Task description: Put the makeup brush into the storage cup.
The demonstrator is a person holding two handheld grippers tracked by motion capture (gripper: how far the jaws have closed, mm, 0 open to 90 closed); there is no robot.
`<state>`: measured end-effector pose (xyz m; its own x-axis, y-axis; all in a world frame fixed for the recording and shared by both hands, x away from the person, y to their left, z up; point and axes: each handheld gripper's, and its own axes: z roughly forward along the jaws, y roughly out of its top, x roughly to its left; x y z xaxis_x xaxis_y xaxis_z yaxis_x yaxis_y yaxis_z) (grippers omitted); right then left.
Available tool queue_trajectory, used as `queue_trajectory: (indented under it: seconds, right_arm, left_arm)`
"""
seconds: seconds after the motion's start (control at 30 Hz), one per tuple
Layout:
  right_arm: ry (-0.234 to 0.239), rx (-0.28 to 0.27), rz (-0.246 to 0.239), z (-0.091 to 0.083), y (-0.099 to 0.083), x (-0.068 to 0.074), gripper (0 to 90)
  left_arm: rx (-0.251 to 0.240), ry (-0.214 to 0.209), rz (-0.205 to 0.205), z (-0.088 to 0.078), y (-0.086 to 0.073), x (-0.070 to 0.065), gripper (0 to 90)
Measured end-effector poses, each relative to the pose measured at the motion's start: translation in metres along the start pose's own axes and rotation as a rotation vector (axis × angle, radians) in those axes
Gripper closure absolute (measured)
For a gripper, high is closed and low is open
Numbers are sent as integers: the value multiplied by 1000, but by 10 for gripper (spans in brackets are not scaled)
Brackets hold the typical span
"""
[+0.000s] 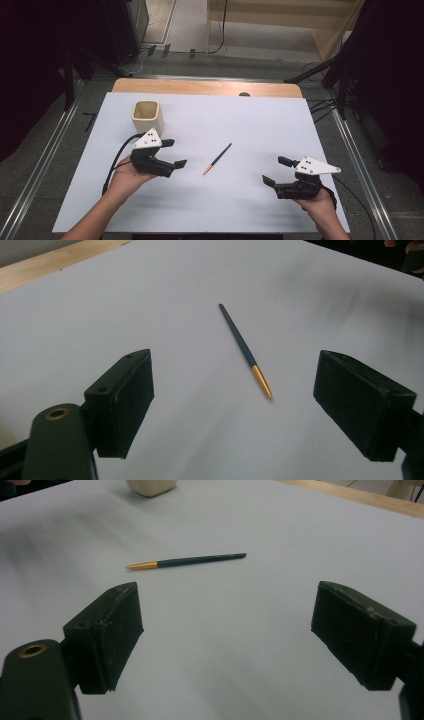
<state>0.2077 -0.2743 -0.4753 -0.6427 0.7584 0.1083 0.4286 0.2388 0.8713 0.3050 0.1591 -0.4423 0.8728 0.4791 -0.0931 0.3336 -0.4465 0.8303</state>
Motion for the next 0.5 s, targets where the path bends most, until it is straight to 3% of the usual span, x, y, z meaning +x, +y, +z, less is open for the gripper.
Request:
queue_trajectory:
  seconds: [0.5]
  right_arm:
    - [8, 1, 1, 0, 0, 1, 138]
  left_arm:
    - [-50, -6, 7, 16, 7, -5, 202]
